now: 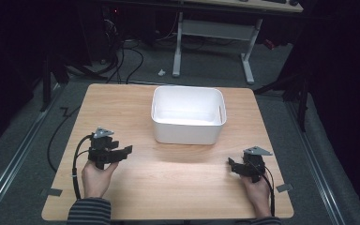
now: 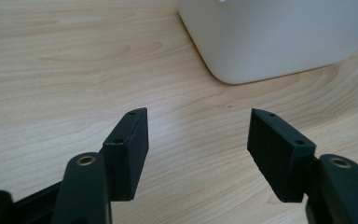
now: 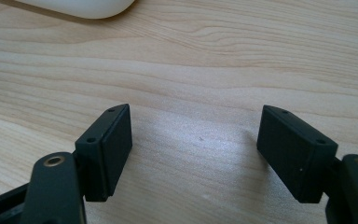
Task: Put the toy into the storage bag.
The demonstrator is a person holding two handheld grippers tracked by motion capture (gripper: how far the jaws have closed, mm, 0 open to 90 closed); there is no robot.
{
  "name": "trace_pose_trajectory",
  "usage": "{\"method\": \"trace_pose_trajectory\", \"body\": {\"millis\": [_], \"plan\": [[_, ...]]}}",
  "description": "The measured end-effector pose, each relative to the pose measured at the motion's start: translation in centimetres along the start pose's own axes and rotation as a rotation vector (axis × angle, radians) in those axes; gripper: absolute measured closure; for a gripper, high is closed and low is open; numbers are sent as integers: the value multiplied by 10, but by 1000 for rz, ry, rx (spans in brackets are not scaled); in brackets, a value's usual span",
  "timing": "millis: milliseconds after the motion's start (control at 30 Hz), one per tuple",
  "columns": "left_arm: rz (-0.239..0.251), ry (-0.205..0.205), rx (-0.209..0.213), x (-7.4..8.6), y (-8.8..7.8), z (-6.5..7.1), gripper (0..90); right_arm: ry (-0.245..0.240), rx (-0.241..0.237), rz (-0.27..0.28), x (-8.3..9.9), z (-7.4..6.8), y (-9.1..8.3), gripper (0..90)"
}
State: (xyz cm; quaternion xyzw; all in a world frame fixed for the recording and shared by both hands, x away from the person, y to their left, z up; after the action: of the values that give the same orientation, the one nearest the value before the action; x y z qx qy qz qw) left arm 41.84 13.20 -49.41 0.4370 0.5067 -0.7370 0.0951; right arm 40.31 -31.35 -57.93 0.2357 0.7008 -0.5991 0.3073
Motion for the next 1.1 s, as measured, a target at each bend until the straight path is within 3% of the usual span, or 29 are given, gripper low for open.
{"method": "trace_pose_trajectory", "body": {"millis": [200,1100], "plan": [[-18,12,-6,8,7,2,390,0,0,0,0,0,0,268],[-90,-52,6,48,44,4,374,2,0,1,0,0,0,268]]}}
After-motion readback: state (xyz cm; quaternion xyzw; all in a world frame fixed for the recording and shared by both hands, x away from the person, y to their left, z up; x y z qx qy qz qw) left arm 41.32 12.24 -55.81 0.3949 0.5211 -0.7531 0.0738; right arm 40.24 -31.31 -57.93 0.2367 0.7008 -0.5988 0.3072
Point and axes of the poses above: each handheld gripper's, and its own axes: y roughly forward along the jaws, x roughly out of its underside, z roughly to its right, the point moved 7 cm from there along y, roughly forward along the jaws, and after that the axes turned 9 degrees about y, right-handed, at the moved point
